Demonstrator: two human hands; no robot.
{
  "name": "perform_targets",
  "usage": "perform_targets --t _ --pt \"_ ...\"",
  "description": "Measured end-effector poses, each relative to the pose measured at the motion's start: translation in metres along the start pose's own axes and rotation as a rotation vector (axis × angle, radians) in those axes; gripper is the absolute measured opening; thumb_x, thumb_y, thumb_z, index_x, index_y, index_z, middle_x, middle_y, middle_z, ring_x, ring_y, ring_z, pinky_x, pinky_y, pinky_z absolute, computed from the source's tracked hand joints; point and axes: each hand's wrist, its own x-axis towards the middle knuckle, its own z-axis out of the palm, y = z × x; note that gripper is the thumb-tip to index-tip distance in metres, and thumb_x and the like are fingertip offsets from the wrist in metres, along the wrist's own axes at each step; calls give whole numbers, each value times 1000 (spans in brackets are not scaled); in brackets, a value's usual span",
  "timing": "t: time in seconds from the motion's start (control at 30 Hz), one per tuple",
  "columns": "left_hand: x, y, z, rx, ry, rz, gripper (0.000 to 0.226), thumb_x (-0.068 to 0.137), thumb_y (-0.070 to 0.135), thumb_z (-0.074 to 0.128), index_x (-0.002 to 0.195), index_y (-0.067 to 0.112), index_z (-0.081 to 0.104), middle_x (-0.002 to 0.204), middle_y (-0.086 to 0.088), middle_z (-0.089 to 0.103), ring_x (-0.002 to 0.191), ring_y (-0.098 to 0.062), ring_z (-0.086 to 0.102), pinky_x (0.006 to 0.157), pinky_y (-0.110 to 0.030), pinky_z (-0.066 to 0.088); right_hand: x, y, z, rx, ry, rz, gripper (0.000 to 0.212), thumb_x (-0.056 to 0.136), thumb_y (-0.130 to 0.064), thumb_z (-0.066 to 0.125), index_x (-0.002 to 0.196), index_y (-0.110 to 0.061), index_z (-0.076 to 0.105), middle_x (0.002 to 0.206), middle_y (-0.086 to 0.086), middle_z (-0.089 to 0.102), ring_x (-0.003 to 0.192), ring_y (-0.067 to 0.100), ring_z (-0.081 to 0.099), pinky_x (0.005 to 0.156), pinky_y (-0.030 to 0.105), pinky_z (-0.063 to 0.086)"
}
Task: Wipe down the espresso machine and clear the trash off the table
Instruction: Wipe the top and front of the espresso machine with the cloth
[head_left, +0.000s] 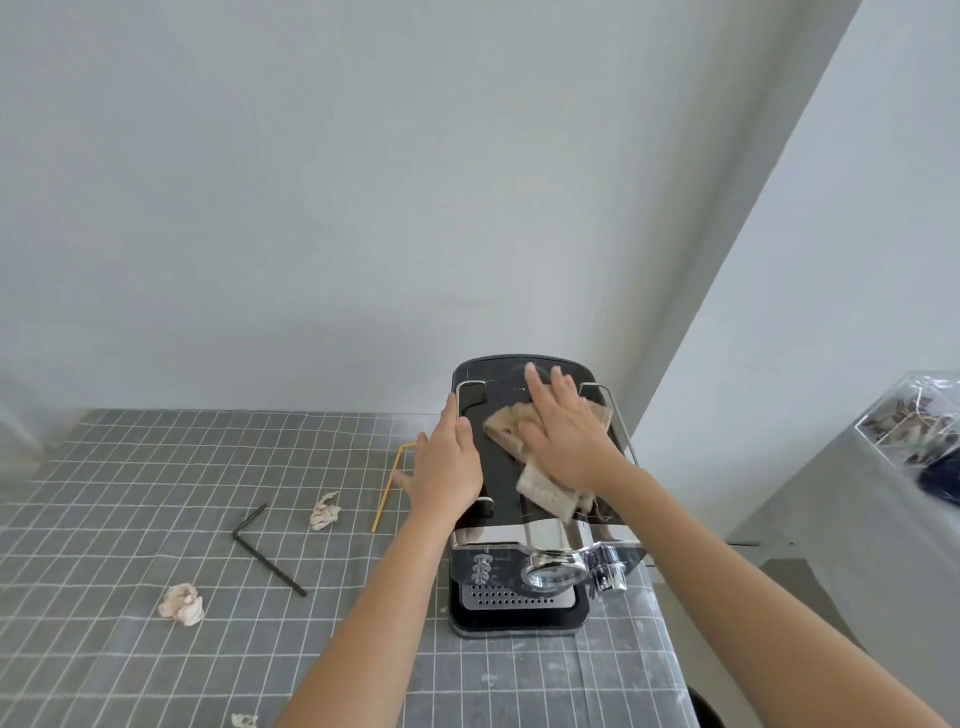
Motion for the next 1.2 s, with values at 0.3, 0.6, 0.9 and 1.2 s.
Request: perform_targets --t 0.3,0.6,0.9,1.2 --pt "13 -11 8 -59 48 55 48 102 39 19 149 38 21 153 6 37 145 -24 27 115 -57 19 -31 -2 -3 128 -58 -236 61 97 -16 40 155 -21 23 165 3 7 153 23 -4 122 41 3" --pt "12 -11 7 -62 21 74 49 101 41 18 150 40 17 153 10 36 146 -23 24 116 -58 17 30 -2 -59 325 347 -43 33 90 -24 64 118 -13 50 109 1 64 93 18 53 76 26 35" --pt "4 -3 5 -31 40 -31 46 103 40 17 149 45 18 148 12 44 147 -28 21 113 -67 2 93 -12 -15 99 -66 -122 34 94 -51 46 72 -37 68 138 -12 58 148 21 26 120 49 14" --pt "1 1 5 -22 55 -28 45 103 37 18 148 47 20 142 13 50 145 -27 24 110 -70 1 99 -16 -4 87 337 183 42 97 -26 38 134 -40 51 115 1 67 114 30 51 95 47 35"
